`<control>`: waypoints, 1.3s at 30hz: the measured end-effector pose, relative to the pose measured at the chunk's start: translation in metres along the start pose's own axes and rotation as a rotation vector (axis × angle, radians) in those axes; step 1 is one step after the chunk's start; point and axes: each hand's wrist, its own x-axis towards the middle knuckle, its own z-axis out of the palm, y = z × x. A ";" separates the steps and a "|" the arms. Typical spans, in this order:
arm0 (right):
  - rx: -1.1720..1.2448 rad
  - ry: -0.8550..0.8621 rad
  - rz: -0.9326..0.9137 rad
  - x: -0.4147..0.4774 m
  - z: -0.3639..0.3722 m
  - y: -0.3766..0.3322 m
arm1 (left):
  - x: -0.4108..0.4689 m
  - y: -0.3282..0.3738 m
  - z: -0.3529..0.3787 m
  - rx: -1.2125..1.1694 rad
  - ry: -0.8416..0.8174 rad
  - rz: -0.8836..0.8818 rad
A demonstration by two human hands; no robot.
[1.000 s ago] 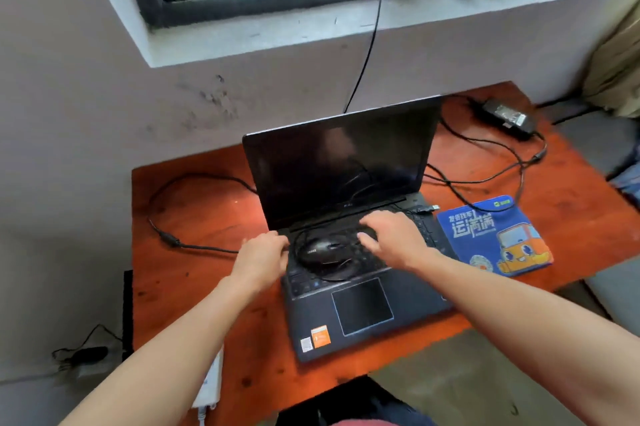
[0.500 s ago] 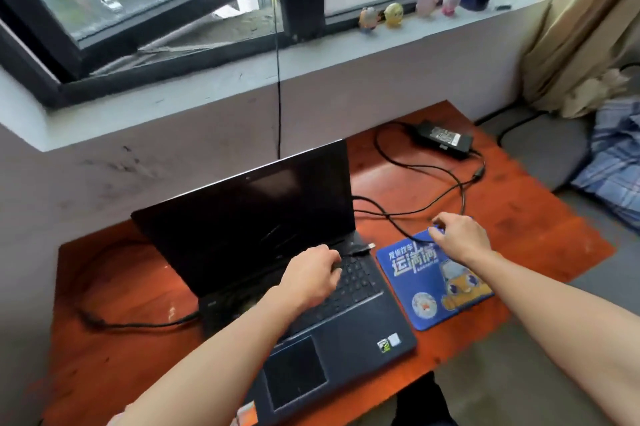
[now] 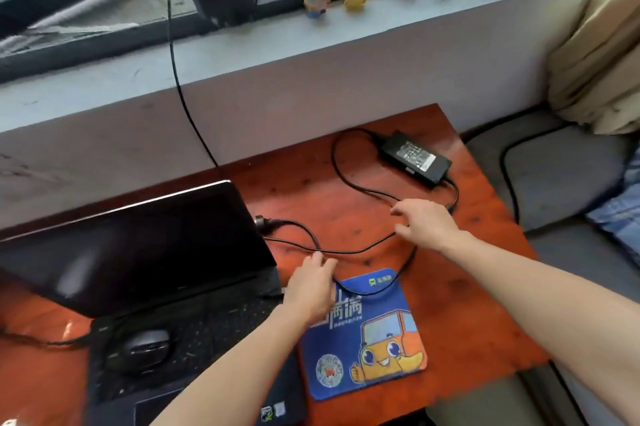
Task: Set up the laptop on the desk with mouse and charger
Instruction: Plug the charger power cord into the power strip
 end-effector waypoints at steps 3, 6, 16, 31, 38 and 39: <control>-0.089 -0.163 -0.257 0.009 0.021 -0.025 | 0.012 -0.006 -0.007 -0.013 0.104 -0.123; -0.039 -0.241 -0.268 0.013 0.035 -0.034 | 0.018 -0.020 -0.015 -0.005 0.105 -0.217; -0.065 -0.152 -0.127 0.017 0.023 0.005 | 0.055 -0.024 -0.019 0.356 0.055 -0.117; 0.317 -0.081 0.332 0.052 0.012 0.020 | 0.052 -0.014 0.000 0.210 -0.034 -0.120; 0.868 0.423 0.276 0.090 -0.073 -0.014 | 0.048 -0.015 -0.010 0.064 -0.071 -0.296; 0.976 0.450 0.316 0.093 -0.083 -0.015 | 0.053 -0.012 -0.016 -0.056 -0.057 -0.355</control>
